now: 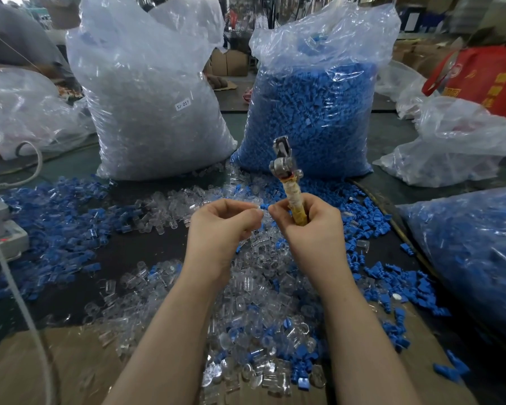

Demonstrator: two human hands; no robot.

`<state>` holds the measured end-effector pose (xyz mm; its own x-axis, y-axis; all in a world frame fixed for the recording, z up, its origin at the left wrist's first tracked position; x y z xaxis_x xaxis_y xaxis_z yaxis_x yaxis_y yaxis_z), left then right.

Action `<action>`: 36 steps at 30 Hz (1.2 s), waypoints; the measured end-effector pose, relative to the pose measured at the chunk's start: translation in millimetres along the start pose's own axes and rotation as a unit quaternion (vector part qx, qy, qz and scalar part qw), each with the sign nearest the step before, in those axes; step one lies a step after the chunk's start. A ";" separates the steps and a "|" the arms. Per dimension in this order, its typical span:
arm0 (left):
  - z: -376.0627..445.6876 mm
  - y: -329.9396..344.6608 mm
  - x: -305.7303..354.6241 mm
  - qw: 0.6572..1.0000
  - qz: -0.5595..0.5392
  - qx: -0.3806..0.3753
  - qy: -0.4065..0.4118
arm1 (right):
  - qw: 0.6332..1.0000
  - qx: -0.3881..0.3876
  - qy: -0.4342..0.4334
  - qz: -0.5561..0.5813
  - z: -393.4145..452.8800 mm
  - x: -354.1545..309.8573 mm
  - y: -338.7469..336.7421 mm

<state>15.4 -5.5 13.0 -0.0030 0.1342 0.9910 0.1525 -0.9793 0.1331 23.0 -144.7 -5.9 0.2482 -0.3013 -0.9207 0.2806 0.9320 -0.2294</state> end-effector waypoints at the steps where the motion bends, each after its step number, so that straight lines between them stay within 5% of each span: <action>1: -0.6 0.8 0.5 1.000 0.003 0.002 0.009 | 1.000 0.001 0.000 -0.002 0.0 -0.2 0.0; 23: -8.3 8.9 6.0 0.992 0.081 0.038 0.084 | 1.000 0.001 -0.010 -0.020 -2.1 -5.1 0.2; 36: -4.3 7.0 2.0 0.981 0.138 0.090 0.102 | 0.997 -0.079 0.000 0.008 -0.6 -1.6 -0.1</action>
<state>12.2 -12.8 15.9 -0.1330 -0.1829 0.9741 0.3468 -0.9293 -0.1272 22.0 -144.1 -4.5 0.2515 -0.2855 -0.9248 0.1273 0.9570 -0.2608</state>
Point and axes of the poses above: each hand's wrist, its own z-axis towards the middle knuckle, its own y-axis out of the palm, x = y × z, the point moved 1 cm from there along z, towards the middle knuckle, and after that the axes turned 1 degree about -y, right-handed, at the moved point
